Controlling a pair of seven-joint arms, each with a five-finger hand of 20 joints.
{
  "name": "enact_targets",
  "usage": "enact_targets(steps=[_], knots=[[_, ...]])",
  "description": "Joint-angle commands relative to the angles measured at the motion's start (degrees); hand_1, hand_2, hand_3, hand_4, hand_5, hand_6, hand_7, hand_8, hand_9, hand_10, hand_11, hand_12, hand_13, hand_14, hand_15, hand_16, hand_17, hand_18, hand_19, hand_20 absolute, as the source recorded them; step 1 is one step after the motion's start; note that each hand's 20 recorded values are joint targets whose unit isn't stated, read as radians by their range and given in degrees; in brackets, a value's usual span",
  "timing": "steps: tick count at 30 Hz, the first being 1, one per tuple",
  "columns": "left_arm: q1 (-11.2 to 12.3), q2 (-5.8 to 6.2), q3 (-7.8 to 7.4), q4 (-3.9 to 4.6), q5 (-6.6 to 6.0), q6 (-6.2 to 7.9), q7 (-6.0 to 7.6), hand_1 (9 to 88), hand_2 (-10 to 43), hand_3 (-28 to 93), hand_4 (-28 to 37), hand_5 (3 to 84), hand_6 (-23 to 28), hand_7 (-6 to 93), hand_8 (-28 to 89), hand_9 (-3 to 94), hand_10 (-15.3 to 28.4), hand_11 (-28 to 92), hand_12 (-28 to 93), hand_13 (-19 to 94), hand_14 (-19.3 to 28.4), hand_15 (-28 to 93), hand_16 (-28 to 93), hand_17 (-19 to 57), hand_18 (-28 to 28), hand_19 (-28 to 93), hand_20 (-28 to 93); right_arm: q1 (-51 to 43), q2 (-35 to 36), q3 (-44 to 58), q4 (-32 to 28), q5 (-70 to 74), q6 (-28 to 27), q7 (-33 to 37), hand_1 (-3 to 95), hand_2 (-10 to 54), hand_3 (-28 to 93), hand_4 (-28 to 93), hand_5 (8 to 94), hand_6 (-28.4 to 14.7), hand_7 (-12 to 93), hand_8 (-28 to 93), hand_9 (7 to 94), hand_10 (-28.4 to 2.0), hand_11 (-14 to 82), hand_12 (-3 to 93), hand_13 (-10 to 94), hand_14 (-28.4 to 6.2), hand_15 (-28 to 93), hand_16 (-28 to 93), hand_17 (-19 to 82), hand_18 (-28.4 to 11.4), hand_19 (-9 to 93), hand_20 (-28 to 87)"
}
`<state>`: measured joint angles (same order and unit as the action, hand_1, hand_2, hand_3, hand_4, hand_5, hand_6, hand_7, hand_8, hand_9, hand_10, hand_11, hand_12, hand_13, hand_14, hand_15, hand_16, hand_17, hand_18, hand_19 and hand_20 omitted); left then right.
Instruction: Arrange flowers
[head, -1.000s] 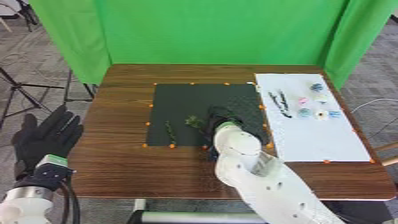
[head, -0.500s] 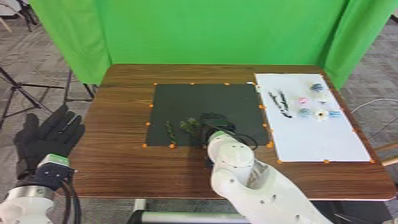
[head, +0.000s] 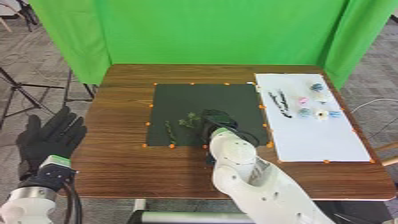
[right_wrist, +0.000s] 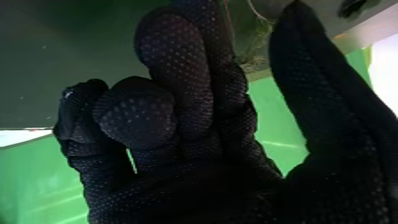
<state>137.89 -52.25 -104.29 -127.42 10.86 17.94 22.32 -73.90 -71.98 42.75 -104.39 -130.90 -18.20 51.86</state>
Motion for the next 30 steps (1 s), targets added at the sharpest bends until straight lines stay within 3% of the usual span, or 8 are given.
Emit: enact_targets(steps=[1, 8, 10, 12, 14, 18, 26, 30], knots=[[1.23, -0.45, -0.81, -0.23, -0.59, -0.08, 0.14, 24.9, 13.7, 71, -28.3, 36.8, 7.3, 16.5, -11, 28.6, 13.5, 22, 7, 19, 11.6, 30, -11, -0.8, 9.8, 26, 8, -0.92, 0.88, 1.31, -2.01, 0.65, -1.81, 0.77, 29.9, -9.5, 71, -17, 78.8, -4.8, 29, -6, 85.3, -14.2, 40.0, 34.3, 78, -11.5, 67, 39, 42, -28.4, 93, 32], [1.03, -0.9, -1.2, -0.09, -0.27, -0.12, -0.69, 24.9, 13.4, 71, -28.3, 36.8, 7.3, 16.6, -11, 28.7, 13.4, 23, 7, 19, 11.8, 31, -11, -1.0, 9.9, 26, 8, -1.49, 1.15, 2.74, -4.06, 3.35, -4.0, 1.36, 27.8, -9.5, 70, -17, 78.9, -5.6, 26, -6, 85.6, -14.7, 37.8, 33.6, 79, -11.6, 66, 39, 42, -28.4, 92, 32], [1.33, -0.67, -1.29, -0.12, -0.6, -0.19, -0.27, 24.9, 13.3, 71, -28.3, 36.8, 7.3, 16.6, -11, 28.6, 13.5, 23, 7, 19, 11.9, 31, -11, -1.0, 9.9, 26, 8, -1.89, 1.2, 3.29, -4.71, 2.81, -4.32, 0.99, 27.7, -9.5, 70, -17, 78.7, -5.8, 26, -6, 85.5, -14.8, 37.2, 33.4, 79, -11.7, 65, 38, 42, -28.4, 92, 32], [1.06, -1.14, -1.18, -0.08, -0.58, -0.32, -0.4, 25.0, 13.3, 71, -28.3, 36.9, 7.3, 16.6, -11, 28.6, 13.5, 23, 7, 18, 11.9, 31, -11, -1.0, 9.9, 26, 8, -2.45, 1.85, 4.58, -5.85, 2.48, -3.06, 0.79, 27.8, -9.5, 69, -17, 78.5, -5.9, 24, -6, 85.6, -14.8, 37.0, 33.4, 79, -11.7, 65, 38, 42, -28.4, 92, 32], [1.19, -0.84, -0.97, -0.08, -0.73, -0.49, 0.12, 25.0, 13.3, 71, -28.3, 36.8, 7.3, 16.6, -11, 28.6, 13.5, 23, 7, 18, 11.9, 31, -11, -1.0, 10.0, 26, 8, -2.99, 3.35, 6.48, -6.6, 0.13, -0.57, 0.51, 27.2, -9.5, 69, -17, 78.0, -6.1, 23, -6, 85.5, -15.0, 36.8, 33.4, 79, -11.7, 65, 39, 42, -28.4, 91, 32], [2.11, -1.18, -1.6, -0.45, -0.77, -0.3, 0.61, 25.0, 13.4, 71, -28.3, 36.8, 7.3, 16.7, -11, 28.6, 13.4, 23, 7, 18, 12.0, 31, -11, -1.1, 9.9, 26, 8, -2.43, 7.58, 11.0, -6.7, 0.55, 1.97, 1.26, 27.4, -9.5, 69, -17, 74.9, -6.7, 21, -6, 82.4, -16.5, 36.5, 33.1, 75, -13.0, 66, 39, 40, -28.4, 91, 33], [3.02, -1.08, -1.85, -0.73, -1.22, -0.03, 1.75, 25.1, 13.4, 71, -28.3, 36.8, 7.3, 16.7, -11, 28.8, 13.3, 23, 7, 19, 12.0, 31, -11, -1.1, 10.0, 26, 8, 4.5, 13.89, 13.33, 2.6, 2.63, 2.76, 3.07, 27.5, -9.5, 69, -20, 66.7, -8.6, 19, -7, 76.0, -18.1, 38.1, 32.1, 71, -14.5, 69, 38, 38, -28.4, 91, 34], [2.56, -1.09, -1.42, -0.54, -1.34, 0.07, 2.03, 25.1, 13.4, 71, -28.3, 36.5, 7.2, 16.8, -11, 28.7, 13.4, 23, 7, 19, 12.0, 31, -11, -1.1, 10.0, 26, 8, 9.16, 13.66, 13.12, 8.58, 6.18, -1.0, 4.87, 28.8, -9.5, 67, -24, 63.0, -9.8, 16, -7, 73.7, -18.5, 39.0, 31.9, 69, -15.1, 70, 37, 37, -28.4, 91, 35]])
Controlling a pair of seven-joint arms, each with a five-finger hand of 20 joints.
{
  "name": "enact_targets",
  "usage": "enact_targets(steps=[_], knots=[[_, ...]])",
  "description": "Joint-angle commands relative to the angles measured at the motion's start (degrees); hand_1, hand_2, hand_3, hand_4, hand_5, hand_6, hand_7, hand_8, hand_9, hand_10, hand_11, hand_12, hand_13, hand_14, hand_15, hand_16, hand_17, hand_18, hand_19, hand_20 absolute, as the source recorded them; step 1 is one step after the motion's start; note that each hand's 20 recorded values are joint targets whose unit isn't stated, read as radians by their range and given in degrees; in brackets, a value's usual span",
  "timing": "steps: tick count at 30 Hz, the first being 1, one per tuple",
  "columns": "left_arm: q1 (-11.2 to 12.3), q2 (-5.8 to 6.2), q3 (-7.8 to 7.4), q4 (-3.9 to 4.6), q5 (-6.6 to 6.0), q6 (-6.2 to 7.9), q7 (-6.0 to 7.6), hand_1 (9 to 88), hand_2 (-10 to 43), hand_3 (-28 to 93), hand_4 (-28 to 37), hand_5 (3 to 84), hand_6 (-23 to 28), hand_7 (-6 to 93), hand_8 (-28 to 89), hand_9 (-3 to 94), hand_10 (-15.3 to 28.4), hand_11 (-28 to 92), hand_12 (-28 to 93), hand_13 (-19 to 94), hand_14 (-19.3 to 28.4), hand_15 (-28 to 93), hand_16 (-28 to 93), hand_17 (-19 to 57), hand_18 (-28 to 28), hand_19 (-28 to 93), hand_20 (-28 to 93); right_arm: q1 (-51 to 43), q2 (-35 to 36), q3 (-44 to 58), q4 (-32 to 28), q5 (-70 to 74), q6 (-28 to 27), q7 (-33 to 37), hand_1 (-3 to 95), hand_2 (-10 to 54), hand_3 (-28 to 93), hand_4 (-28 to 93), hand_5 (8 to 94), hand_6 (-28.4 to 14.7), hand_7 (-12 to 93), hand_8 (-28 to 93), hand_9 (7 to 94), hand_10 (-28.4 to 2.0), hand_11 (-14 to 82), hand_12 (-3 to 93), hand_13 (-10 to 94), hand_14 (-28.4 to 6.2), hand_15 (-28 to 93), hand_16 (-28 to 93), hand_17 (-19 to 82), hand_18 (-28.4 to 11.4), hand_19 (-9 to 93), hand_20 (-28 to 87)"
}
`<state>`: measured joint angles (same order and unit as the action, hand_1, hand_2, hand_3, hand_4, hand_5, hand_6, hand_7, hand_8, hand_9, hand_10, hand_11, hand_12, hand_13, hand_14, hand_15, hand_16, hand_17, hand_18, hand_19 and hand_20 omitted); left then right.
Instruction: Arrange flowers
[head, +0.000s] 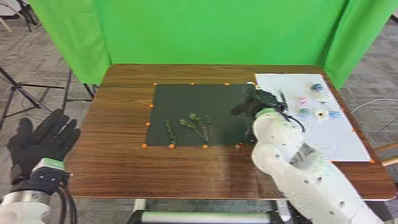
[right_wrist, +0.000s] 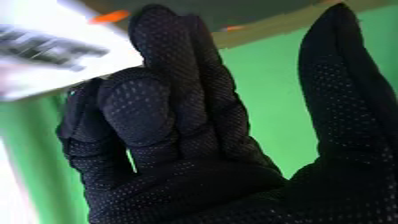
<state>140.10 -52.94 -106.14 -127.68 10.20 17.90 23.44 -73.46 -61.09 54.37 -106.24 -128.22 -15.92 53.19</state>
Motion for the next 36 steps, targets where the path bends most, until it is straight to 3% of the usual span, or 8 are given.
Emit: enact_targets(steps=[1, 9, 12, 26, 31, 34, 36], knots=[[0.3, -0.52, 0.5, -0.25, -0.55, 0.04, 0.91, 25.1, 13.4, 71, -28.3, 36.5, 7.2, 16.8, -11, 28.7, 13.4, 23, 7, 19, 12.0, 31, -11, -1.0, 10.0, 26, 7, 9.27, 2.95, 1.17, 11.16, 3.76, -2.91, 3.61, 29.2, -9.5, 68, -25, 62.4, -10.1, 16, -7, 73.0, -18.5, 39.1, 31.7, 68, -15.2, 70, 37, 37, -28.4, 91, 35], [0.84, -0.44, 0.76, -0.49, -0.87, 0.05, 1.55, 25.0, 13.4, 71, -28.3, 36.6, 7.2, 17.0, -11, 28.9, 13.5, 23, 7, 19, 12.0, 31, -11, -1.1, 10.1, 27, 7, 13.61, 3.75, -0.86, 18.2, 4.35, -3.62, 4.03, 30.3, -9.5, 69, -28, 61.7, -10.2, 15, -7, 72.1, -18.3, 39.9, 31.4, 68, -15.6, 71, 36, 37, -28.4, 90, 36], [0.28, -0.67, 0.83, -0.28, -0.66, 0.04, 0.78, 25.0, 13.5, 71, -28.3, 36.7, 7.2, 17.1, -11, 28.9, 13.5, 23, 8, 19, 12.0, 31, -11, -1.2, 10.1, 27, 7, 14.53, 3.76, -1.39, 20.17, 5.06, -4.82, 4.09, 30.3, -9.5, 69, -28, 61.7, -10.2, 15, -7, 72.2, -18.3, 40.0, 31.4, 68, -15.7, 71, 36, 37, -28.4, 90, 36], [0.27, -0.99, 0.95, -0.25, -0.51, 0.2, 0.67, 24.9, 13.4, 71, -28.3, 36.8, 7.3, 17.1, -11, 29.0, 13.4, 23, 8, 19, 12.2, 32, -11, -1.1, 10.1, 27, 7, 14.56, 3.49, -5.31, 25.8, 4.71, -8.26, 3.42, 31.1, -9.5, 68, -28, 61.6, -10.0, 14, -7, 72.2, -18.0, 40.2, 31.5, 68, -15.4, 71, 36, 37, -28.4, 90, 37], [-0.92, -1.05, 1.47, 0.22, 0.93, -0.63, -0.79, 25.1, 13.5, 71, -28.3, 37.0, 7.3, 17.1, -11, 29.0, 13.5, 22, 8, 19, 12.2, 32, -11, -1.1, 10.1, 27, 7, 12.58, 3.01, -7.09, 27.21, 2.68, -4.9, 2.33, 36.5, -9.5, 68, -28, 64.0, -8.4, 18, -8, 73.1, -17.1, 41.5, 31.3, 68, -14.5, 71, 36, 37, -28.4, 90, 37], [-0.99, -0.96, 1.33, 0.21, 0.43, -0.67, -0.69, 25.2, 13.6, 71, -28.3, 36.9, 7.3, 17.2, -11, 29.1, 13.5, 22, 8, 19, 12.3, 32, -11, -1.1, 10.1, 27, 7, 11.26, 2.98, -6.76, 27.16, 4.21, -5.77, 2.71, 41.6, -9.5, 69, -28, 67.8, -6.0, 23, -8, 75.1, -16.1, 42.6, 31.9, 70, -13.1, 70, 36, 38, -28.4, 90, 37], [-1.06, -1.01, 1.08, 0.36, 0.5, -0.81, -0.79, 25.2, 13.6, 71, -28.3, 36.9, 7.3, 17.2, -11, 29.1, 13.5, 22, 8, 19, 12.3, 32, -11, -1.2, 10.1, 27, 7, 10.91, 2.83, -6.7, 27.66, 4.22, -5.65, 2.87, 50.0, -9.5, 64, -28, 71.7, -3.8, 30, 9, 79.1, -13.8, 39.8, 37.9, 73, -12.1, 69, 37, 39, -28.3, 90, 37]])
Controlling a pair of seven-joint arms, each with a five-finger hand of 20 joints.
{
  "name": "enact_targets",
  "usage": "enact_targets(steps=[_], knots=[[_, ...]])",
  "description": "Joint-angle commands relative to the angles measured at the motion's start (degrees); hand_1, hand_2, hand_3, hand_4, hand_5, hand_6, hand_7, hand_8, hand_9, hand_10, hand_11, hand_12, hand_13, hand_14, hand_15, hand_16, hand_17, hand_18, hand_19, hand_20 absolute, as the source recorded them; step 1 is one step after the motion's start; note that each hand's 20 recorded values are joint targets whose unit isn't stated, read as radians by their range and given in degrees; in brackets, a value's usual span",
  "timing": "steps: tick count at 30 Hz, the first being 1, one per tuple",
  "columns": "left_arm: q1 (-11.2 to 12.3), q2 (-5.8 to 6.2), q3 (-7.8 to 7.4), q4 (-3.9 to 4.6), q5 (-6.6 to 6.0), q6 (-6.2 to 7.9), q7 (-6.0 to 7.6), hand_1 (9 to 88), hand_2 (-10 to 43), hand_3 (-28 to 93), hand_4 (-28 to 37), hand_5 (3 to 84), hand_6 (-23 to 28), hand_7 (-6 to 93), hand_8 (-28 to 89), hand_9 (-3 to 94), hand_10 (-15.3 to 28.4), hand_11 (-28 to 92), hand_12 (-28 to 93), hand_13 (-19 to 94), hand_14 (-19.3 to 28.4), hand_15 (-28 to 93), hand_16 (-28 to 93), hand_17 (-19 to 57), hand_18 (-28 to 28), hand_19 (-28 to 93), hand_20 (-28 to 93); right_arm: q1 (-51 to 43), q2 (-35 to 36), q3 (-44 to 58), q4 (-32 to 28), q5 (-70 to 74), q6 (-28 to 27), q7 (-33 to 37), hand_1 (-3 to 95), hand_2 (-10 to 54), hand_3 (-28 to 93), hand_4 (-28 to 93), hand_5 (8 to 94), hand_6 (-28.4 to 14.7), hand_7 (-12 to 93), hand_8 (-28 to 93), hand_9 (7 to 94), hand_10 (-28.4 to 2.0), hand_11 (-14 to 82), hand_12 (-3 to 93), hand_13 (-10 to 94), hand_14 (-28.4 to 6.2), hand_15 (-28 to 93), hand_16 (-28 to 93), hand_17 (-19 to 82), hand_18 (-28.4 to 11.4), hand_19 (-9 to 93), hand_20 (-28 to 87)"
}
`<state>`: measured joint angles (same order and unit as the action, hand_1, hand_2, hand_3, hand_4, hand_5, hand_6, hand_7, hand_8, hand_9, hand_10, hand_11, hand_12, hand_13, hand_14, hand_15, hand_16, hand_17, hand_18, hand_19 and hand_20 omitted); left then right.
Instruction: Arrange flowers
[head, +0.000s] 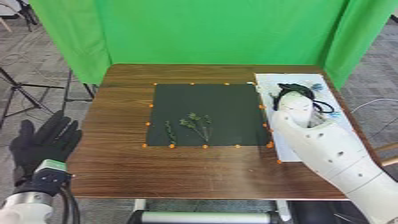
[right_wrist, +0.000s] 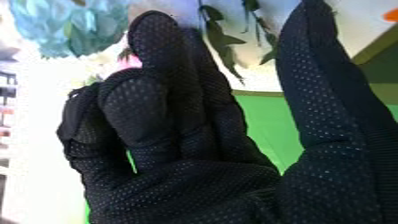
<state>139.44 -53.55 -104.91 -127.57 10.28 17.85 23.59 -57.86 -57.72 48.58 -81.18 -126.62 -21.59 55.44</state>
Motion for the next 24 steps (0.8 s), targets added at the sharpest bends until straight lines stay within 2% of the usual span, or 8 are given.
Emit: enact_targets(steps=[1, 4, 7, 12, 17, 20, 22, 24], knots=[[-0.26, -0.41, -0.18, 0.22, 0.07, -0.62, -0.71, 25.2, 13.5, 71, -28.3, 36.9, 7.3, 17.2, -11, 29.1, 13.5, 22, 8, 19, 12.3, 32, -11, -1.1, 10.1, 27, 7, -4.97, -0.39, -0.87, 2.5, 2.63, 0.2, 0.56, 55.9, -9.5, 62, -28, 73.7, -2.6, 33, 15, 82.3, -11.8, 32.7, 46.4, 74, -11.5, 69, 37, 40, -28.1, 90, 37], [-0.28, -0.5, -0.19, 0.21, 0.02, -0.52, -0.91, 25.2, 13.5, 71, -28.3, 36.9, 7.3, 17.2, -11, 29.3, 13.5, 22, 8, 19, 12.3, 32, -11, -1.2, 10.1, 27, 7, -5.86, -0.08, -0.41, 2.29, 2.94, 1.51, 0.02, 57.4, -9.5, 67, -28, 76.1, -1.4, 37, 19, 85.9, -10.2, 26.5, 52.5, 76, -11.2, 68, 37, 41, -28.2, 91, 37], [-0.31, -0.46, -0.19, 0.26, -0.21, -0.68, -0.95, 25.0, 13.6, 71, -28.3, 36.9, 7.3, 17.2, -11, 29.3, 13.5, 22, 8, 19, 12.5, 32, -11, -1.2, 10.1, 27, 7, -6.82, 0.48, 0.22, 1.48, 3.13, 2.16, -0.9, 58.3, -9.5, 69, -28, 77.3, -1.3, 39, 20, 87.0, -9.9, 25.8, 53.4, 77, -11.2, 68, 37, 41, -28.0, 91, 37], [-0.23, -0.53, -0.07, 0.31, -0.14, -1.02, -0.63, 25.0, 13.6, 71, -28.3, 36.9, 7.3, 17.1, -11, 29.4, 13.5, 22, 8, 19, 12.5, 32, -11, -1.1, 10.1, 27, 7, -8.54, 1.83, 2.53, -1.16, 2.34, 6.79, -1.96, 56.2, -9.5, 75, -28, 77.9, -1.3, 39, 22, 88.7, -8.9, 24.4, 52.8, 80, -8.5, 64, 37, 44, -27.7, 91, 36], [0.48, -0.54, -0.38, -0.1, -0.17, -1.19, -0.25, 24.9, 13.6, 71, -28.3, 36.9, 7.3, 17.1, -11, 29.4, 13.6, 22, 8, 19, 12.5, 32, -11, -1.2, 10.2, 27, 7, -12.69, 4.82, 7.08, -10.13, 1.06, 12.34, -1.98, 54.5, -9.5, 77, -24, 78.1, -1.8, 39, 24, 90.0, -8.7, 23.3, 52.7, 82, -8.0, 62, 38, 45, -27.9, 92, 36], [0.89, -0.84, -0.9, -0.25, -0.23, -0.8, -0.28, 24.8, 13.5, 71, -28.3, 37.0, 7.3, 17.0, -11, 29.5, 13.7, 22, 8, 19, 12.5, 32, -11, -1.2, 10.2, 27, 7, -15.0, 5.45, 8.57, -16.17, 1.63, 11.04, -2.24, 54.4, -9.5, 76, -22, 78.4, -2.0, 39, 24, 90.2, -8.7, 22.9, 53.0, 82, -8.0, 62, 38, 45, -28.0, 92, 36], [1.25, -0.58, -0.98, -0.54, -0.45, -0.74, 0.41, 24.9, 13.5, 71, -28.3, 36.9, 7.3, 17.0, -11, 29.5, 13.6, 22, 8, 19, 12.5, 32, -11, -1.3, 10.2, 27, 7, -16.65, 4.95, 9.61, -19.82, 2.22, 10.21, -2.3, 55.0, -9.5, 75, -22, 78.2, -2.2, 39, 24, 90.1, -9.0, 22.9, 53.5, 82, -8.6, 62, 38, 45, -28.1, 92, 35], [1.4, -0.46, -1.53, -0.46, -0.06, -1.3, 0.1, 24.9, 13.5, 71, -28.3, 36.9, 7.3, 17.0, -11, 29.5, 13.6, 22, 8, 19, 12.6, 32, -11, -1.3, 10.2, 27, 7, -17.58, 3.7, 9.87, -22.51, 2.52, 10.46, -1.56, 55.0, -9.5, 75, -21, 77.9, -2.3, 39, 25, 89.8, -9.2, 23.0, 53.8, 81, -9.1, 63, 39, 44, -28.2, 92, 35]])
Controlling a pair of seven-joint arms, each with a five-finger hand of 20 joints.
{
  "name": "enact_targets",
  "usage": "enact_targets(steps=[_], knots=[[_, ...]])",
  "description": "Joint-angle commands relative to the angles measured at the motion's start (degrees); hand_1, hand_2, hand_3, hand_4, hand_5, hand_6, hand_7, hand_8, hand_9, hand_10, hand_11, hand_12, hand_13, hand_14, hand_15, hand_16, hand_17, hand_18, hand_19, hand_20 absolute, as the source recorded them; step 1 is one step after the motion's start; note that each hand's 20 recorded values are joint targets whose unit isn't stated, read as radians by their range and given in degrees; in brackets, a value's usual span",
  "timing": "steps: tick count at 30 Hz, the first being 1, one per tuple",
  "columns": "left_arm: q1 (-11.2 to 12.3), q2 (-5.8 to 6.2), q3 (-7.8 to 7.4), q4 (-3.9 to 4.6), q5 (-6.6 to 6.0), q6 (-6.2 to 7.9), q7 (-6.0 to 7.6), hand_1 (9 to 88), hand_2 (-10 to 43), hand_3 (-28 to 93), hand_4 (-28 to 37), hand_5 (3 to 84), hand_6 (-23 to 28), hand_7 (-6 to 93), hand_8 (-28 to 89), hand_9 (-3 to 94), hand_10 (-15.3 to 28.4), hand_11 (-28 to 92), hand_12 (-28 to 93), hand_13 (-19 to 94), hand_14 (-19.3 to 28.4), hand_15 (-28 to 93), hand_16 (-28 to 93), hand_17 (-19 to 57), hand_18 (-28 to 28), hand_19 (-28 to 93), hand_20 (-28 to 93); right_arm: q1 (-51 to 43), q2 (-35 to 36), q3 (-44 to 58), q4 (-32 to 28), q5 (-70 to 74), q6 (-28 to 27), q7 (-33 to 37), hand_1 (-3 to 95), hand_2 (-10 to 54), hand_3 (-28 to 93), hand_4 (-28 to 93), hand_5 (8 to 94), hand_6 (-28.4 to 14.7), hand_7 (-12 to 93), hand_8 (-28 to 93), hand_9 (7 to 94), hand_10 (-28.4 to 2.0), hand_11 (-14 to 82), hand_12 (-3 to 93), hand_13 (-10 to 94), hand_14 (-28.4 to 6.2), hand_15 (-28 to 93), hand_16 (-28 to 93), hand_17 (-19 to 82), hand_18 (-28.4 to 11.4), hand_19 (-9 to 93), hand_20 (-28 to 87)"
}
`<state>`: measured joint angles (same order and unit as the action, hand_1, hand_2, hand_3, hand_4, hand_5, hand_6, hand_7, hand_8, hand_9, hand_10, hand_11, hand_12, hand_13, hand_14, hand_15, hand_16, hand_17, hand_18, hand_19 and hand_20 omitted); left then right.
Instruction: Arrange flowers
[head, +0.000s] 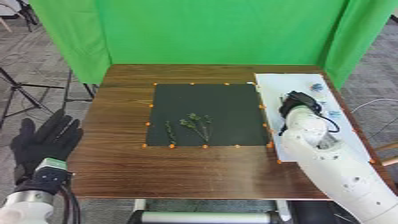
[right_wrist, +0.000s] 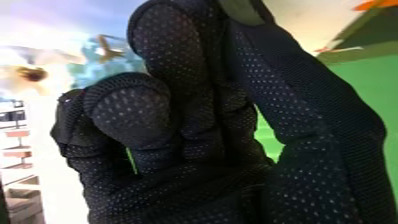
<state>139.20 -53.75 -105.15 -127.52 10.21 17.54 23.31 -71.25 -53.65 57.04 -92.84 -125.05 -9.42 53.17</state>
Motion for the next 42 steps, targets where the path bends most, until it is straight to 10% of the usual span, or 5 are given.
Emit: enact_targets(steps=[1, 42], knots=[[1.88, -0.18, -1.48, -0.62, 0.0, -0.79, 0.59, 24.9, 13.6, 71, -28.3, 36.9, 7.3, 17.0, -11, 29.4, 13.6, 22, 8, 20, 12.5, 32, -11, -1.3, 10.2, 27, 7, -4.6, -1.05, 1.57, -11.72, 0.19, -1.89, 0.32, 55.1, -9.5, 74, -21, 77.8, -2.5, 39, 25, 89.7, -9.3, 23.0, 53.7, 81, -9.3, 63, 39, 44, -28.2, 92, 35], [0.2, 0.79, -0.82, 0.33, -0.31, -0.59, -0.34, 24.8, 13.5, 71, -28.3, 36.9, 7.1, 17.2, -11, 29.2, 13.5, 22, 8, 19, 13.1, 32, -10, -1.7, 10.4, 28, 7, -10.66, -12.34, -3.35, -16.26, -5.1, -11.2, 2.0, 51.3, -9.5, 70, -25, 72.4, -3.0, 42, 21, 83.0, -11.9, 32.5, 49.7, 77, -10.9, 67, 38, 41, -28.4, 93, 34]])
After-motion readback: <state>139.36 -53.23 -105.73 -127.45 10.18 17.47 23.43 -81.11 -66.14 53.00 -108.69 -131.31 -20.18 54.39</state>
